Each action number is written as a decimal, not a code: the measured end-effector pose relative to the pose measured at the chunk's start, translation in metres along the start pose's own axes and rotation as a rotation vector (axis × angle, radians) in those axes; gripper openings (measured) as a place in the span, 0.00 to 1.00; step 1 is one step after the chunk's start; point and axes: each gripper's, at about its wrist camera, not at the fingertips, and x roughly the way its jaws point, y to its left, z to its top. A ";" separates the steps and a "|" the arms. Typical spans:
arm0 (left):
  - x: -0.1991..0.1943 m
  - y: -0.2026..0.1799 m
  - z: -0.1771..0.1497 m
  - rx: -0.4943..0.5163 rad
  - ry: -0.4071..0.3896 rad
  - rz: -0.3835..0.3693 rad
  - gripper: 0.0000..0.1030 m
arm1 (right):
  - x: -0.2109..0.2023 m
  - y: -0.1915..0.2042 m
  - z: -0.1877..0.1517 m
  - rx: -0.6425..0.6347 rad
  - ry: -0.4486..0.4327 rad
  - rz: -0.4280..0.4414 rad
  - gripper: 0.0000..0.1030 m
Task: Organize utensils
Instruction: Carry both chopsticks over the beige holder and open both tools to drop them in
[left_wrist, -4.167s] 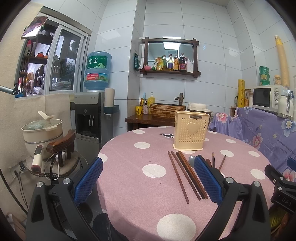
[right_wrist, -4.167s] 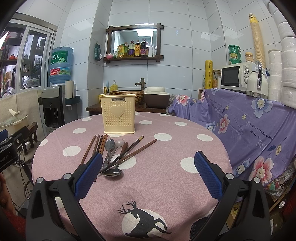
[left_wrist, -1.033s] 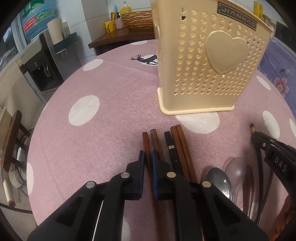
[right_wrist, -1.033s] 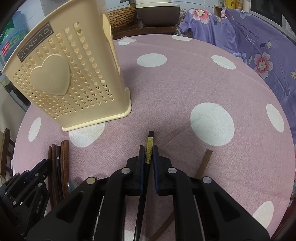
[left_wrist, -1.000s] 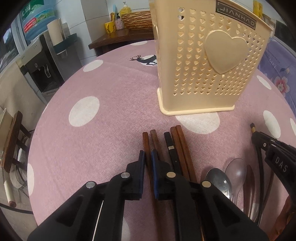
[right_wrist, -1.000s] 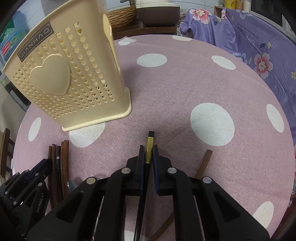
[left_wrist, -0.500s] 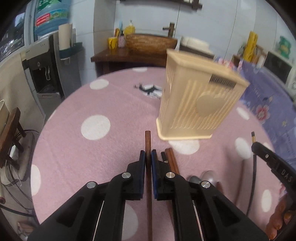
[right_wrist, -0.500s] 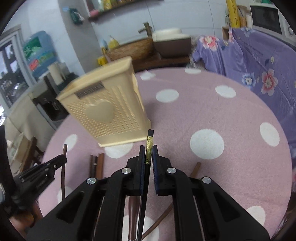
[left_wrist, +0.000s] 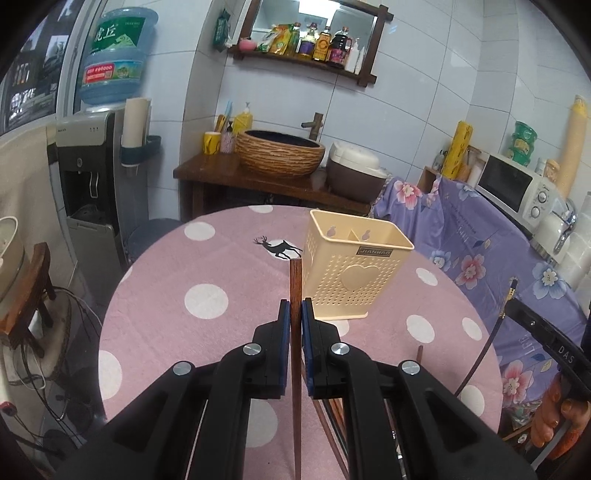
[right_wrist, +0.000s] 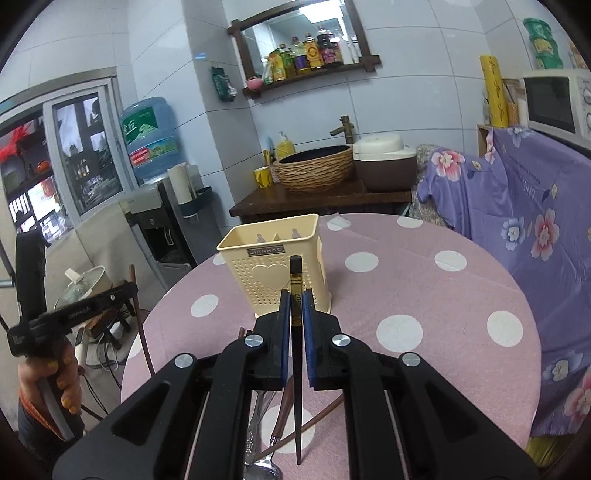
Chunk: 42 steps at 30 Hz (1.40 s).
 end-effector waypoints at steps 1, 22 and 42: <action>-0.002 0.000 0.000 0.002 -0.003 0.001 0.07 | -0.001 0.002 -0.001 -0.008 -0.002 -0.004 0.07; -0.031 -0.014 0.106 0.017 -0.146 -0.046 0.07 | -0.009 0.021 0.103 -0.039 -0.118 0.016 0.07; 0.095 -0.046 0.129 -0.037 -0.177 0.061 0.07 | 0.124 0.012 0.130 0.064 -0.126 -0.173 0.07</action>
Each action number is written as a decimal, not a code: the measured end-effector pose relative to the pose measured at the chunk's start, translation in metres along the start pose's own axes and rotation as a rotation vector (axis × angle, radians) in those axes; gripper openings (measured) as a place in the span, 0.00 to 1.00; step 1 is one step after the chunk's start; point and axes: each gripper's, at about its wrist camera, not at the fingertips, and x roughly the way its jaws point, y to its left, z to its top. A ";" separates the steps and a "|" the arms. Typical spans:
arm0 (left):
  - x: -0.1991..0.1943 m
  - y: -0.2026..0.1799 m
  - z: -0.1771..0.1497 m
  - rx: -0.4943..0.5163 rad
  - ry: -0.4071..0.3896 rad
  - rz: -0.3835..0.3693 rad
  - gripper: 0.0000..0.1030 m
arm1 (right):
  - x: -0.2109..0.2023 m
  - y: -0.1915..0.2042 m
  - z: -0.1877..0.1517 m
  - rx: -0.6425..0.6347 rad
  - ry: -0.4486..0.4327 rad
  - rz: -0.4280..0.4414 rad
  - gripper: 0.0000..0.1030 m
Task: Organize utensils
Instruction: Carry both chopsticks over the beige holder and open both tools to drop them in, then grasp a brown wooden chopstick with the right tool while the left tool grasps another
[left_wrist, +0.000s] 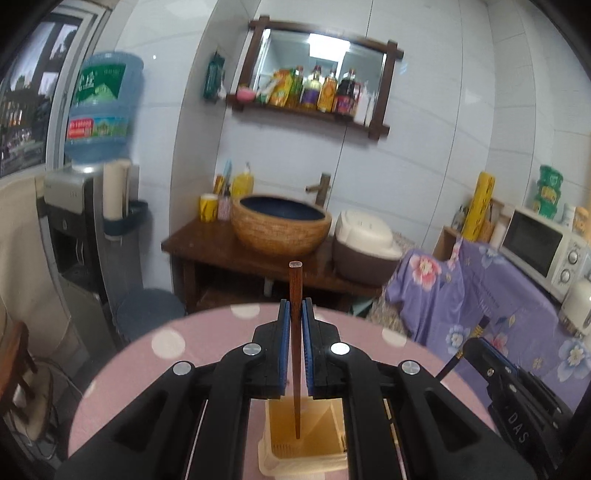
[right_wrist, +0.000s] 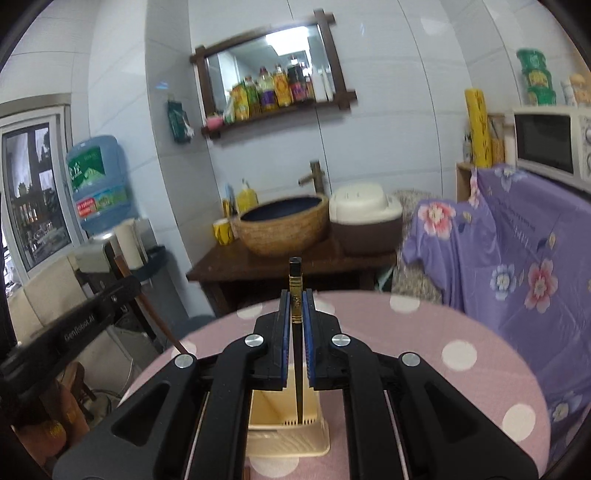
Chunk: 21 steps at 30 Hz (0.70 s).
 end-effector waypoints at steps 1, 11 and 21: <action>0.005 0.002 -0.005 -0.005 0.025 -0.004 0.07 | 0.004 -0.002 -0.006 0.007 0.013 -0.001 0.07; 0.021 0.006 -0.023 0.017 0.083 0.020 0.08 | 0.009 -0.009 -0.020 0.008 0.011 0.002 0.08; -0.030 0.018 -0.057 0.024 0.094 0.029 0.65 | -0.031 -0.021 -0.049 -0.029 0.031 -0.092 0.54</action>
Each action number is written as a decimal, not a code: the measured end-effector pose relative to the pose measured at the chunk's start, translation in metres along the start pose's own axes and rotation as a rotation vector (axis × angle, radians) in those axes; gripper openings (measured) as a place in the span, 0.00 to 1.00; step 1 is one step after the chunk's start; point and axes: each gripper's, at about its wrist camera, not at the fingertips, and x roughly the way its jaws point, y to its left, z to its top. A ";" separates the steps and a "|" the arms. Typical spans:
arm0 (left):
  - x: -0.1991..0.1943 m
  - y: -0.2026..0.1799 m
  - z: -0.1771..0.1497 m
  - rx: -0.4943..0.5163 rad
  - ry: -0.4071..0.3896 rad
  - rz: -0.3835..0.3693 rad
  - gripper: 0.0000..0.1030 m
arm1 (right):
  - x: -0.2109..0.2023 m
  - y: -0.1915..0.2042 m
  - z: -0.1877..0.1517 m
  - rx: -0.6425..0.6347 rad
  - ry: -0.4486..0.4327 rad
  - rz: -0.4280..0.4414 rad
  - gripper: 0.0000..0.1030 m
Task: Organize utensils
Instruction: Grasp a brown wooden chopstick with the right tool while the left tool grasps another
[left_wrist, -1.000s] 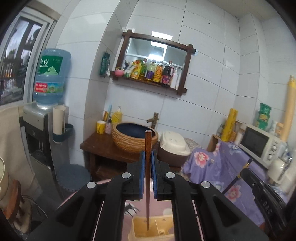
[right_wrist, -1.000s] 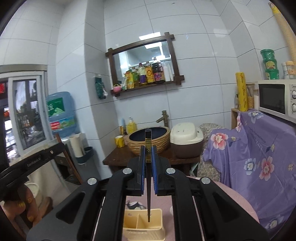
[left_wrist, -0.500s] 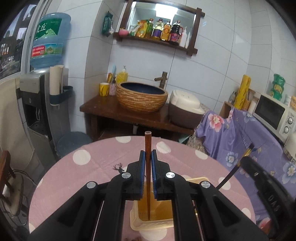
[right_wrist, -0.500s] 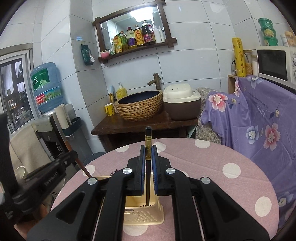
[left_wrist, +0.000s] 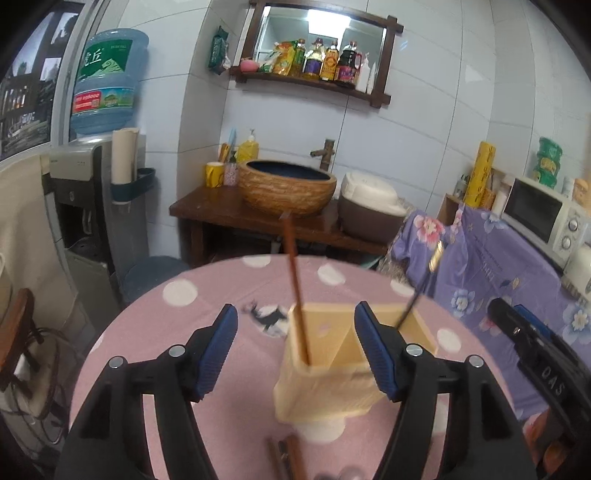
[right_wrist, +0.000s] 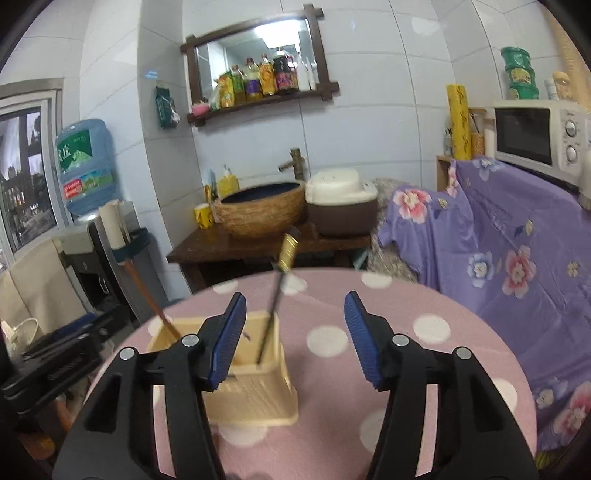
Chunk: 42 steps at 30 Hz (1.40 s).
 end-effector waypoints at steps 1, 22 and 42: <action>-0.005 0.004 -0.009 -0.005 0.011 0.007 0.66 | -0.003 -0.003 -0.007 -0.003 0.028 -0.004 0.54; 0.016 0.011 -0.163 0.113 0.385 0.019 0.40 | -0.021 -0.015 -0.178 -0.068 0.366 0.056 0.43; -0.002 0.062 -0.167 0.027 0.393 0.029 0.45 | -0.026 -0.035 -0.182 -0.042 0.355 0.000 0.43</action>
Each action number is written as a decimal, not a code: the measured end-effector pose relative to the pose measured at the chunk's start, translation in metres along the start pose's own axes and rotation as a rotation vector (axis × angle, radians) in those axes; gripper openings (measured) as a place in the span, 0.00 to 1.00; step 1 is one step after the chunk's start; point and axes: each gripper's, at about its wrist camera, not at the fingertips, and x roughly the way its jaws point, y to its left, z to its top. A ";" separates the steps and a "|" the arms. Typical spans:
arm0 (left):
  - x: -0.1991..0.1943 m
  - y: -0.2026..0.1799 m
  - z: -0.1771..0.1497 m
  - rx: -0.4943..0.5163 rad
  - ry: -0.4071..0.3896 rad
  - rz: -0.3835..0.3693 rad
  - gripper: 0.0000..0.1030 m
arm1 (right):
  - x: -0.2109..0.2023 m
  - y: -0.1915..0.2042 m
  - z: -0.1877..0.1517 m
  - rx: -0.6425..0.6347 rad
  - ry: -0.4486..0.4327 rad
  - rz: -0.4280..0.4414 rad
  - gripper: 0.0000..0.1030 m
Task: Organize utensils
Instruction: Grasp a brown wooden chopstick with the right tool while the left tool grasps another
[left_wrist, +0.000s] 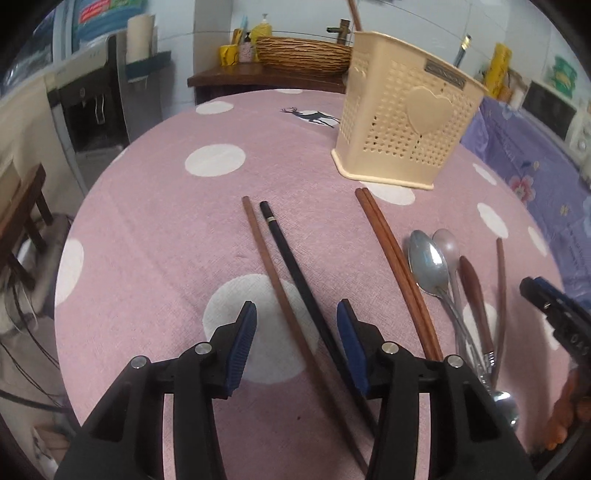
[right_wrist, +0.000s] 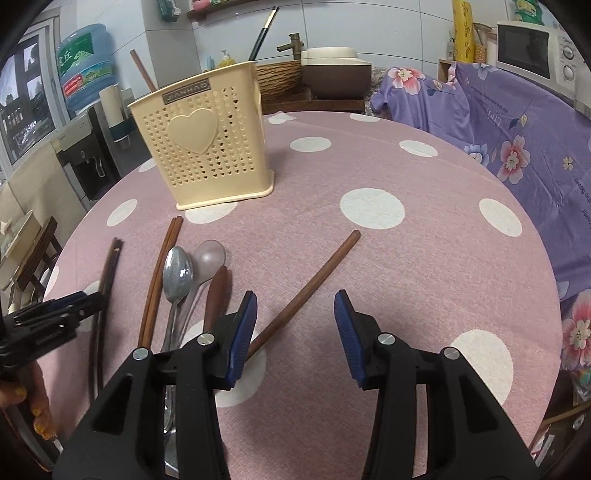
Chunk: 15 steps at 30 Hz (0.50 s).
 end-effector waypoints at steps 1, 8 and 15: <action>0.000 0.002 0.001 0.000 -0.006 0.016 0.45 | 0.001 -0.001 0.001 0.006 0.003 -0.009 0.43; -0.001 0.017 0.001 -0.064 -0.020 0.060 0.45 | 0.001 -0.011 0.002 0.038 0.011 -0.026 0.43; 0.014 0.009 0.007 0.008 -0.004 0.164 0.40 | 0.004 -0.008 0.003 0.022 0.011 -0.061 0.43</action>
